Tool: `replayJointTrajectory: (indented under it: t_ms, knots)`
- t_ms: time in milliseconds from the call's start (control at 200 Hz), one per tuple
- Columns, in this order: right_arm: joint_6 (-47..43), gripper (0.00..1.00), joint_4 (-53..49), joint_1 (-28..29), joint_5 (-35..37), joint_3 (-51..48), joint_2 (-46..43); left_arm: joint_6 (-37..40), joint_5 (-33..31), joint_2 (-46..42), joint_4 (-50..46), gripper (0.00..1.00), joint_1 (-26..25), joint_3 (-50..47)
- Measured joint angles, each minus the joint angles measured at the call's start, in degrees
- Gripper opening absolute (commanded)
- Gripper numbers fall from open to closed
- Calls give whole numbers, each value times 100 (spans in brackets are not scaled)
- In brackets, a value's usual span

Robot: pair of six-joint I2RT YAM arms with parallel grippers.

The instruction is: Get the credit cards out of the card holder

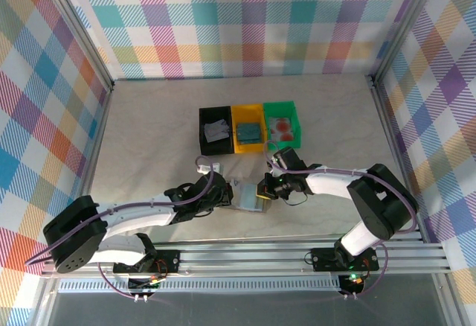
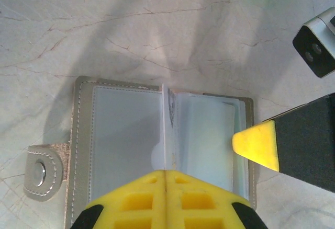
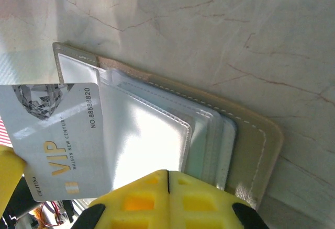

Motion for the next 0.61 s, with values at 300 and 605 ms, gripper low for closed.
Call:
replayJointTrajectory:
  t_ms: [300, 605]
  knots:
    - [-131, 0, -118, 0, -2, 0, -127, 144, -87, -439, -365, 0, 129, -83]
    - [-549, 12, -149, 0, -210, 24, -632, 299, 144, -820, -546, 0, 313, -72]
